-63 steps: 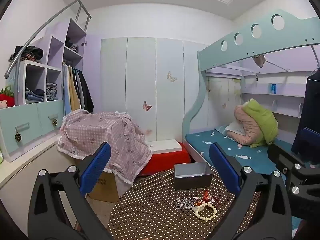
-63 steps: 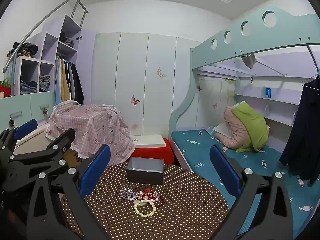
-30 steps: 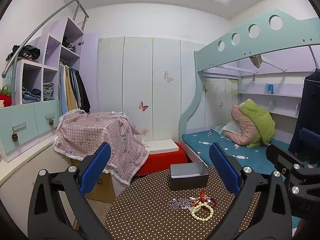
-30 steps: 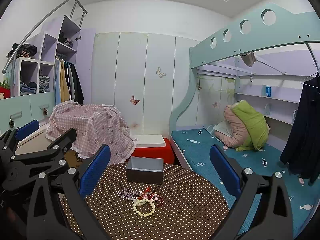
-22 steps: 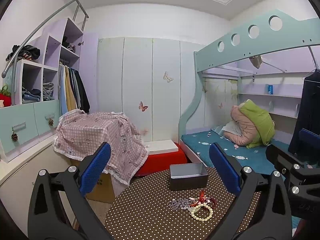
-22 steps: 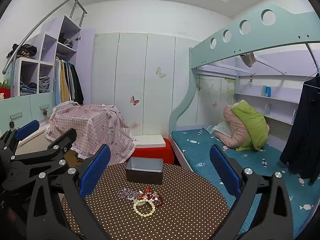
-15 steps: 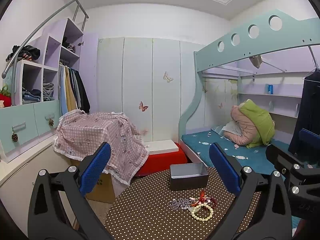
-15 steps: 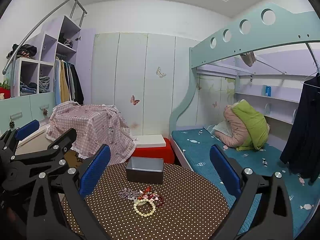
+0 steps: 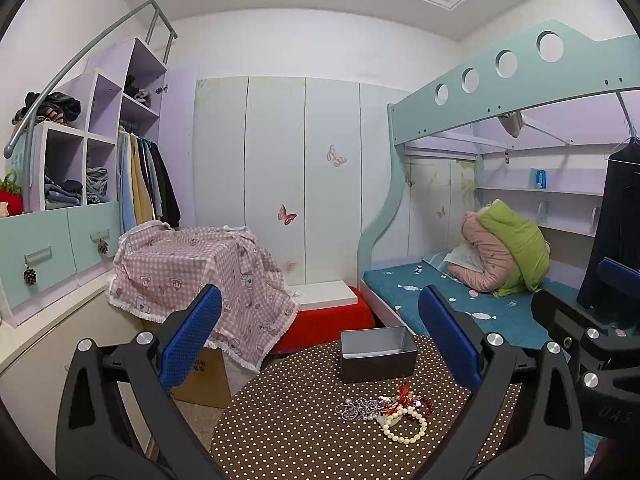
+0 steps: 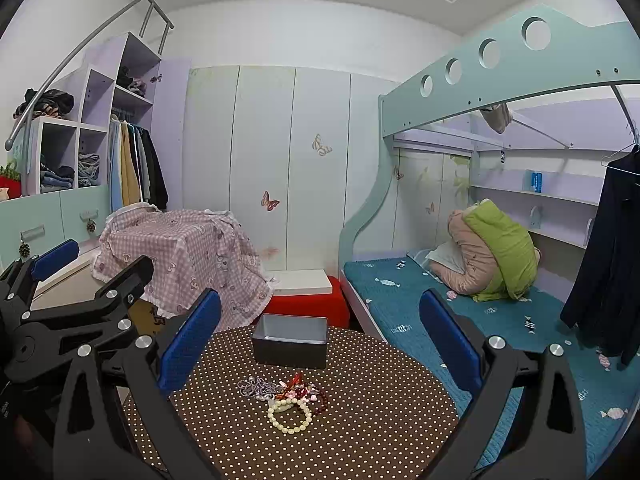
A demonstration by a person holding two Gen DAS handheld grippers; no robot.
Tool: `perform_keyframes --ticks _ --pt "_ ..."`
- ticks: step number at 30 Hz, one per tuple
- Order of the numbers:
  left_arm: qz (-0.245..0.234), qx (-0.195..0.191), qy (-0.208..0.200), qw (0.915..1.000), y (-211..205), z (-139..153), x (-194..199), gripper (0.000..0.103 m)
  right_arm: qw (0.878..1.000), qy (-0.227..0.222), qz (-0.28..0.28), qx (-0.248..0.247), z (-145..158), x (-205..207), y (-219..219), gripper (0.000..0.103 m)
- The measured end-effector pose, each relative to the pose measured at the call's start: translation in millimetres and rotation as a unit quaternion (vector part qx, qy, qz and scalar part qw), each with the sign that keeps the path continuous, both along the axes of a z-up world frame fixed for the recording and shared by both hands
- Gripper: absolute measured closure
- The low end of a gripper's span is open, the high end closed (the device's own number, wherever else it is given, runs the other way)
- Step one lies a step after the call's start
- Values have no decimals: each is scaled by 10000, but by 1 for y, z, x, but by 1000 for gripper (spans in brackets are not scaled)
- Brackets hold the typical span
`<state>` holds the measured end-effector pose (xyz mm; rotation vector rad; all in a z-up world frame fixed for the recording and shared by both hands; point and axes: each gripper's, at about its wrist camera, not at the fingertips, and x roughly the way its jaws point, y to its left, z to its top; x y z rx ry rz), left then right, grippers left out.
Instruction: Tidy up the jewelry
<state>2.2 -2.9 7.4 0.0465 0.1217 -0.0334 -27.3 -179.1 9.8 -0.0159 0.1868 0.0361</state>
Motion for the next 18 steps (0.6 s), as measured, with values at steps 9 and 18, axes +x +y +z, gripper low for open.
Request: perform_keyframes --ticks 9,18 --pt "3 4 1 10000 0 1 0 4 10000 3 3 3 0 0 0 7" --pt "6 29 50 10000 -2 -4 3 4 10000 26 0 9 -3 0 2 7"
